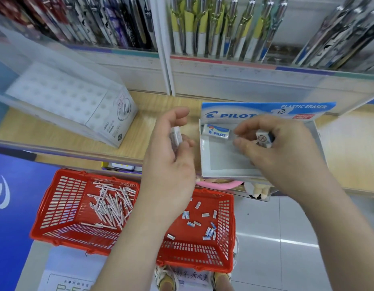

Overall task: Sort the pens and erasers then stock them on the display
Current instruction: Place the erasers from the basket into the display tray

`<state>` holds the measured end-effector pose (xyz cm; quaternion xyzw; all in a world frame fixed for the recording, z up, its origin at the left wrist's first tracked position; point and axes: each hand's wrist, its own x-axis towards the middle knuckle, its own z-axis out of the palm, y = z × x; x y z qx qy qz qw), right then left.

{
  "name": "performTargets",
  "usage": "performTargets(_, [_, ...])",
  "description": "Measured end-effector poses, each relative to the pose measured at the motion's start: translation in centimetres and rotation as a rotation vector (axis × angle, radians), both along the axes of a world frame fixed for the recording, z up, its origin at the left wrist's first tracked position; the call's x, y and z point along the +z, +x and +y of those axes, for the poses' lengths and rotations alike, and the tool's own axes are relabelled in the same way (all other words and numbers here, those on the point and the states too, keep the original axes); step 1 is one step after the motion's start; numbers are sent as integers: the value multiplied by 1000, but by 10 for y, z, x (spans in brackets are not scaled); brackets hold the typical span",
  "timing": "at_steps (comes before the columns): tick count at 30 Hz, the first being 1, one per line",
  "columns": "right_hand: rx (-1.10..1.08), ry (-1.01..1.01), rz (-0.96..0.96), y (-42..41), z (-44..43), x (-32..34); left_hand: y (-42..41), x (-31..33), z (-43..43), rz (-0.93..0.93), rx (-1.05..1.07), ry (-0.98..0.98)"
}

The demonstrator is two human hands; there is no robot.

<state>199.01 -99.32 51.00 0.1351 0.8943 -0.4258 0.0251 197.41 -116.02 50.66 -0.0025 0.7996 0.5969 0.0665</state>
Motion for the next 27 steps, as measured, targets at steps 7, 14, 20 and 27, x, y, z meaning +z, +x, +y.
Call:
performTargets(7, [21,354,-28,-10,-17,-9,5,3,4,-84,52,111])
performTargets(14, [-3,426,50,-9,-21,-10,-6,3,4,-80,47,76])
performTargets(20, [-128,-78,56,2,-12,9,1,11,3,-26,21,138])
performTargets(27, [-131,-771,-72,11,-12,21,0,20,11,-69,-118,266])
